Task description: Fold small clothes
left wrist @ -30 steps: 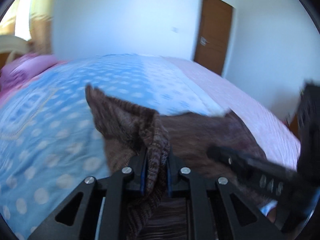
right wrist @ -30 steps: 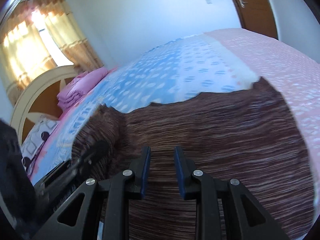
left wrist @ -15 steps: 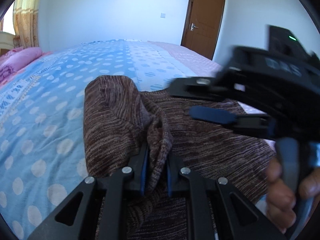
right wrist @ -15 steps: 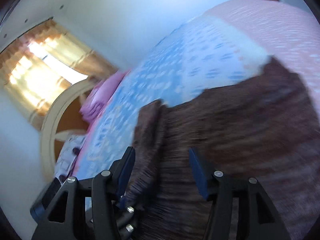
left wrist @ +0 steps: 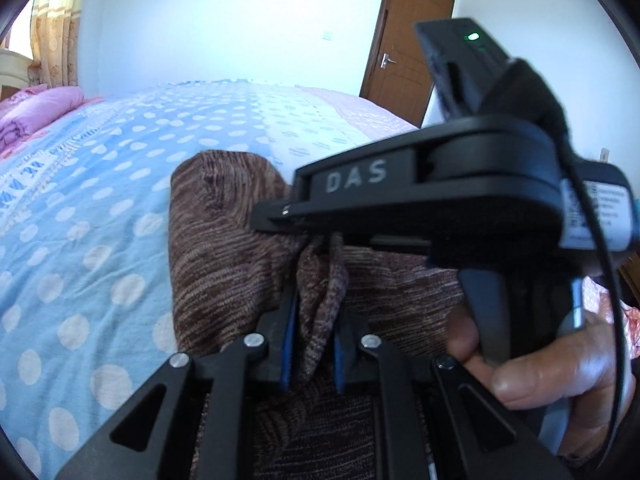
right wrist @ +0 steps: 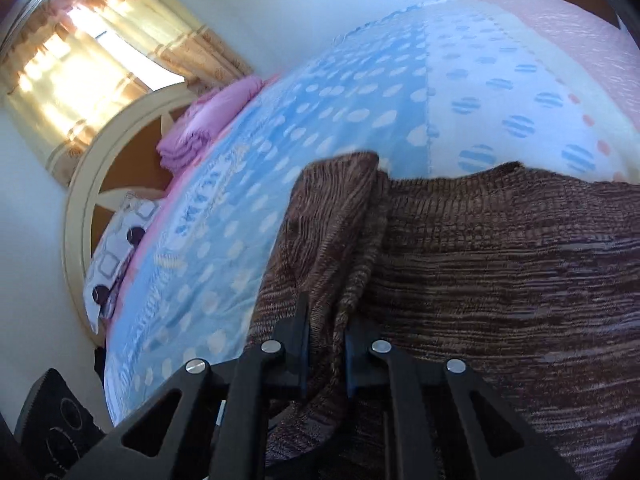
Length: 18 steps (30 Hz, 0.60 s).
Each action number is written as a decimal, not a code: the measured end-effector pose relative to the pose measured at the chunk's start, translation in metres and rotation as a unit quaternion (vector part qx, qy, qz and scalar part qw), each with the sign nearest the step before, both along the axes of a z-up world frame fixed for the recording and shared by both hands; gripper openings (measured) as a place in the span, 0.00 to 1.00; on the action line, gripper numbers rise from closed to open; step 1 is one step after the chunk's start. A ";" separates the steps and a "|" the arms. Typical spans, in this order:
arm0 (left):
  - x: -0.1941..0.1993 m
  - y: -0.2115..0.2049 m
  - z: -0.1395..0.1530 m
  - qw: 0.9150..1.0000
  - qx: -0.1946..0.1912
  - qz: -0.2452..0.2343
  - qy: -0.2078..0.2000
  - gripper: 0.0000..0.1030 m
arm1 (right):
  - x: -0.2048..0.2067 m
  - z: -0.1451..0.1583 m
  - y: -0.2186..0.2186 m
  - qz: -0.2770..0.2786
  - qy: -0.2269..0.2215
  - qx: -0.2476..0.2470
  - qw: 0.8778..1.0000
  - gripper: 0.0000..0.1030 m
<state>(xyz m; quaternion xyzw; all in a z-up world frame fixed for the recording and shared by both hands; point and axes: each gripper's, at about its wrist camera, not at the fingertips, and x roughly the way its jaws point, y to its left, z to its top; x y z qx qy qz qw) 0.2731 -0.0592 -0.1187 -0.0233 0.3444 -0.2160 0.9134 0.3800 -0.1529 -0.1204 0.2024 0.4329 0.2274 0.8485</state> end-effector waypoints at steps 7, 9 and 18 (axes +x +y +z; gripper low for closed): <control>-0.018 -0.024 0.030 0.999 -0.006 -0.034 -0.019 0.15 | -0.020 0.037 -0.021 -0.006 -0.050 -0.027 0.998 0.10; -0.021 -0.039 0.038 0.999 -0.005 -0.047 -0.024 0.15 | -0.024 0.048 -0.038 -0.013 -0.056 -0.037 0.998 0.10; -0.056 -0.138 0.051 0.990 -0.001 -0.140 -0.033 0.15 | -0.061 0.078 -0.138 -0.057 -0.071 -0.097 0.991 0.09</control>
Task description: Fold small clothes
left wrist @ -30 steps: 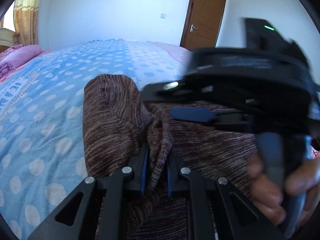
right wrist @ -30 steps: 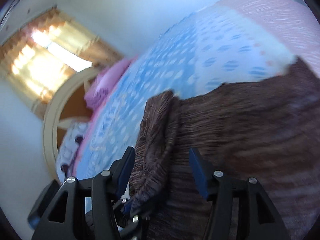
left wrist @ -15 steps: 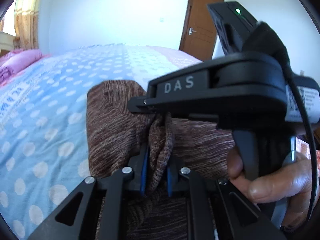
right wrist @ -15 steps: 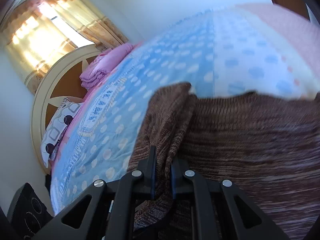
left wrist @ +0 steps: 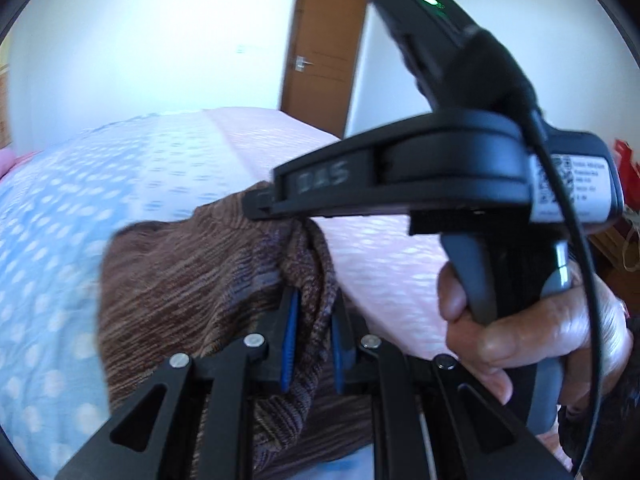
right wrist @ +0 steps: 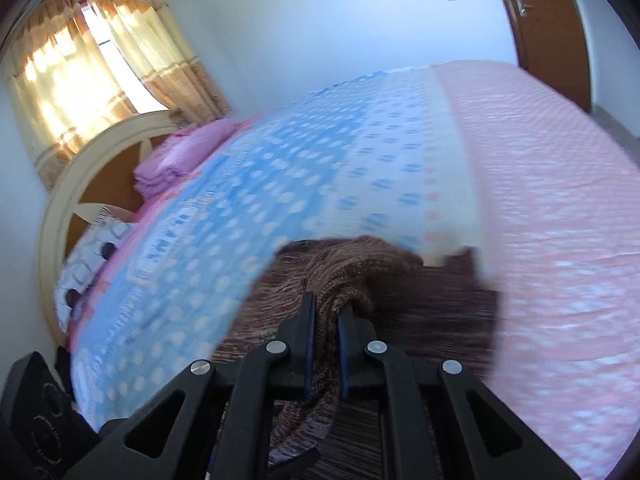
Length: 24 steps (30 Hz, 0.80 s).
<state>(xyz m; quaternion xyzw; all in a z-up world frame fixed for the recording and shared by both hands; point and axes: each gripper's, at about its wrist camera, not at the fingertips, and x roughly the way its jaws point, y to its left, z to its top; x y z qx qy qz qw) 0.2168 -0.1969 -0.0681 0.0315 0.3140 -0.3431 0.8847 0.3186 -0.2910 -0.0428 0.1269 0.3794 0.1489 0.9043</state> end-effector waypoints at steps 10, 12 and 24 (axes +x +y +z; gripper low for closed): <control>-0.021 -0.041 -0.035 0.997 0.033 -0.044 0.050 0.07 | -0.025 -0.065 -0.056 -0.035 0.064 -0.005 0.997 0.08; -0.023 -0.033 -0.033 0.997 0.032 -0.046 0.054 0.08 | -0.026 -0.076 -0.057 -0.041 0.073 -0.007 0.996 0.08; -0.020 0.093 -0.028 0.997 0.018 0.036 0.061 0.65 | -0.111 -0.047 -0.070 -0.109 0.028 0.069 0.991 0.31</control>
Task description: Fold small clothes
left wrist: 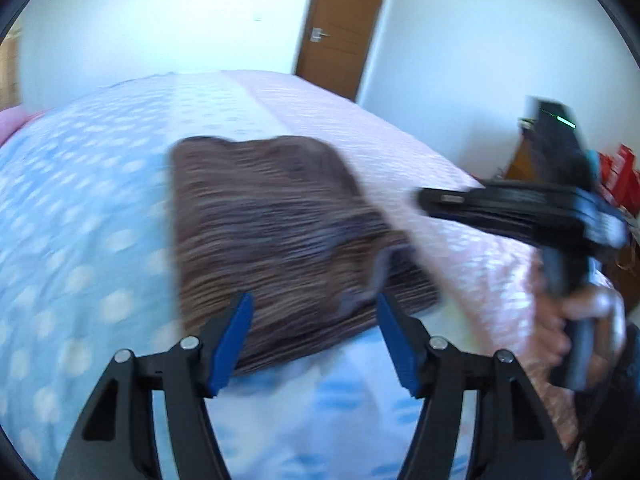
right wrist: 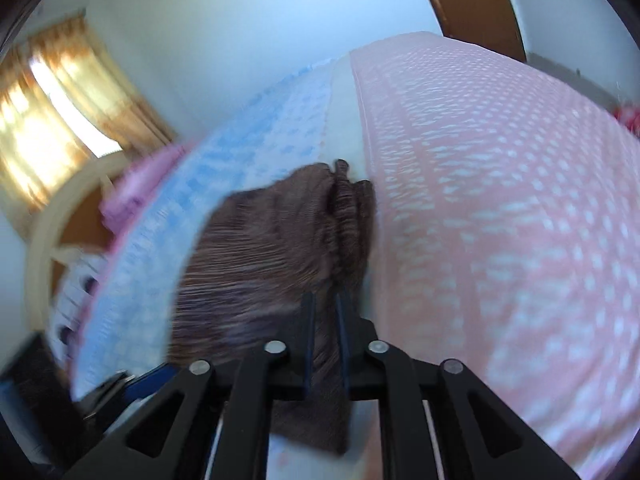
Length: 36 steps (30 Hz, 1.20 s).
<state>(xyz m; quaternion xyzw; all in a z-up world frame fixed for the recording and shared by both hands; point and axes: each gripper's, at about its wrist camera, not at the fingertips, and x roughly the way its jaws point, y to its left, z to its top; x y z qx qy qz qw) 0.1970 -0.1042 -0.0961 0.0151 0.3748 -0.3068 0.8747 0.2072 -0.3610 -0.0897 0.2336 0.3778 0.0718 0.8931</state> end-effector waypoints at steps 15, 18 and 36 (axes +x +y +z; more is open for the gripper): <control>0.013 0.043 -0.016 0.995 0.037 0.087 0.022 0.64 | -0.002 -0.029 0.071 0.003 0.055 -0.070 0.996 0.10; 0.010 0.042 -0.013 0.996 0.037 0.082 0.017 0.64 | -0.006 -0.033 0.068 -0.001 0.058 -0.059 0.997 0.09; 0.027 0.024 -0.008 0.988 0.111 0.106 -0.021 0.65 | -0.055 -0.039 0.073 0.019 0.071 -0.095 0.993 0.04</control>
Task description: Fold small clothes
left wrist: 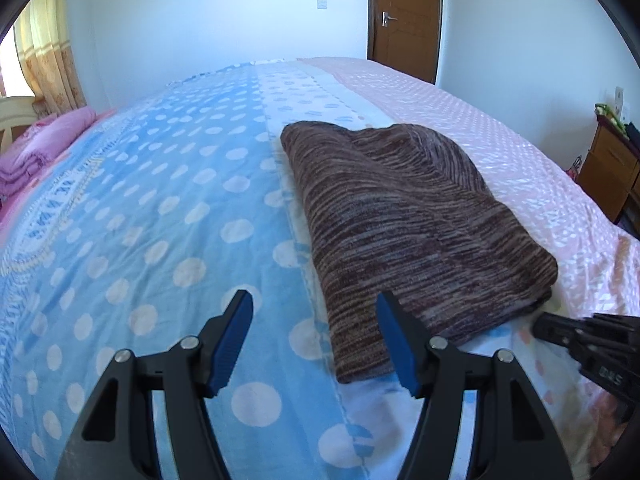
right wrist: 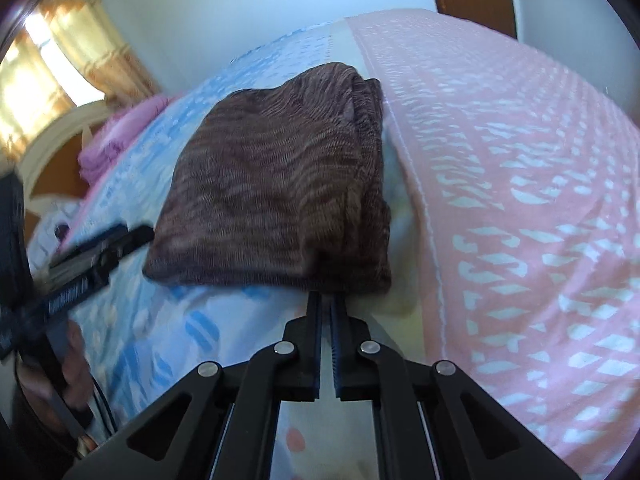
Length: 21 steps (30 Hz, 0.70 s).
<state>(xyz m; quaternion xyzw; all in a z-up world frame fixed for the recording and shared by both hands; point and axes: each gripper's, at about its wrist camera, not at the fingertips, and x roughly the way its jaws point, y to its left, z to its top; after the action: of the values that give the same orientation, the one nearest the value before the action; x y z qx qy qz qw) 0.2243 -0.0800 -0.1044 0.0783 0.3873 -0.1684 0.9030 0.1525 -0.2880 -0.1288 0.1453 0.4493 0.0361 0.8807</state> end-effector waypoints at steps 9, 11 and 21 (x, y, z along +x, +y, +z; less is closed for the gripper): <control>0.014 0.000 -0.002 1.000 0.002 0.012 0.004 0.67 | 0.007 0.053 -0.008 -0.009 -0.072 -0.060 0.996 0.34; 0.015 0.001 -0.002 1.000 0.002 0.014 0.003 0.67 | 0.021 0.056 -0.008 -0.010 -0.077 -0.055 0.995 0.45; 0.044 0.007 0.005 0.999 -0.034 0.027 0.024 0.73 | 0.084 0.025 0.001 -0.020 -0.049 -0.063 0.997 0.22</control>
<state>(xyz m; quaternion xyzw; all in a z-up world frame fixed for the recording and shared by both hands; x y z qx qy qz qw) 0.2678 -0.0729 -0.0995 0.0334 0.4049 -0.1593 0.8998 0.2368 -0.2871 -0.1041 0.0969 0.4042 -0.0025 0.9095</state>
